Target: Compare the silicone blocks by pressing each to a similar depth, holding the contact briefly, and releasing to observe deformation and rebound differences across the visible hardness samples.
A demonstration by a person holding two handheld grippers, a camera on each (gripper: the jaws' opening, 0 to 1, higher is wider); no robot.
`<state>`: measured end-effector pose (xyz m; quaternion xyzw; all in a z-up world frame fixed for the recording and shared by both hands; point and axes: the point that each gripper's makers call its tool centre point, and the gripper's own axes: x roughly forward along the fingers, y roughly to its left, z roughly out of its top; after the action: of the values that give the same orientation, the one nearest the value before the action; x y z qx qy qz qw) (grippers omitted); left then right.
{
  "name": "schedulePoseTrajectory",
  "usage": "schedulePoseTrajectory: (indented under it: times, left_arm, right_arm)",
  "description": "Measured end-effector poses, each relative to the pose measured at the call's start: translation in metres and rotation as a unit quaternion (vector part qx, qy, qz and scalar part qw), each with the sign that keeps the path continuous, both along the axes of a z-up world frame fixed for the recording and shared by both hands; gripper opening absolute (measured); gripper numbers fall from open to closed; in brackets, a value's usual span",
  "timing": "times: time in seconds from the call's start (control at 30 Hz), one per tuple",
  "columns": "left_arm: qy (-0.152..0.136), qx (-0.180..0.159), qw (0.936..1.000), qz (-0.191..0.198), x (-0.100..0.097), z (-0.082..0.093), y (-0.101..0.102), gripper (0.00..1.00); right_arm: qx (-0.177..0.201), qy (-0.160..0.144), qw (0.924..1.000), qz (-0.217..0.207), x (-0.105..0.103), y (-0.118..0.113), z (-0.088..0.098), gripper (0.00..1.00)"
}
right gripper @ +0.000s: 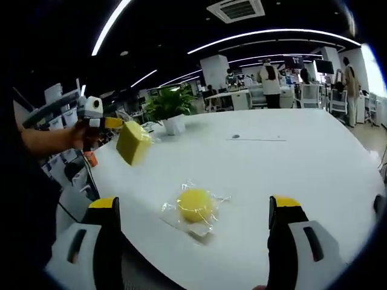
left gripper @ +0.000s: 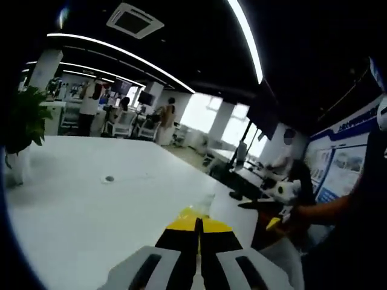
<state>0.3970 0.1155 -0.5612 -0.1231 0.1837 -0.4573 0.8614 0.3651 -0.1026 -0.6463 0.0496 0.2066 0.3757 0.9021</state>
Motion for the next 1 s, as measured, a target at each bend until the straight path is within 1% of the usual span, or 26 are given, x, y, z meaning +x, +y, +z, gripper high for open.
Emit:
schedulePoseTrajectory:
  times: [0.1,0.27,0.37,0.4,0.47,0.53,0.63,0.73,0.9,1.0]
  left_arm:
    - [-0.007,-0.004,0.9999,-0.009,-0.005,0.007,-0.006,0.00]
    - [-0.018,-0.015,0.9996,-0.013,-0.012,0.016,-0.010,0.00]
    - [-0.019,-0.023,0.9994,-0.020,-0.018,0.020,-0.013,0.00]
    - [-0.012,-0.028,0.9992,-0.027,-0.021,0.021,-0.015,0.00]
    - [-0.011,-0.030,0.9989,-0.034,-0.026,0.023,-0.018,0.00]
    - [-0.015,-0.033,0.9986,-0.038,-0.032,0.026,-0.021,0.00]
    - [-0.020,-0.037,0.9984,-0.038,-0.036,0.029,-0.025,0.00]
    - [-0.021,-0.043,0.9981,-0.039,-0.038,0.029,-0.028,0.00]
    - [-0.022,-0.052,0.9968,-0.057,-0.046,0.034,-0.039,0.00]
    - [-0.025,-0.058,0.9958,-0.066,-0.050,0.038,-0.045,0.00]
  right_arm:
    - [0.001,-0.005,0.9996,0.027,0.002,0.012,0.003,0.96]
    - [0.012,-0.008,0.9981,0.061,0.004,0.029,0.009,0.96]
    - [0.022,-0.020,0.9965,0.078,0.006,0.039,0.016,0.96]
    - [0.028,-0.022,0.9959,0.083,0.007,0.042,0.019,0.96]
    - [0.043,-0.032,0.9942,0.093,0.008,0.049,0.027,0.96]
    - [0.046,-0.040,0.9928,0.103,0.009,0.055,0.032,0.96]
    - [0.053,-0.048,0.9906,0.116,0.007,0.064,0.038,0.93]
    - [0.058,-0.049,0.9879,0.135,0.004,0.074,0.040,0.92]
    - [0.067,-0.053,0.9832,0.162,-0.003,0.088,0.046,0.89]
    - [0.070,-0.055,0.9787,0.185,-0.008,0.097,0.048,0.87]
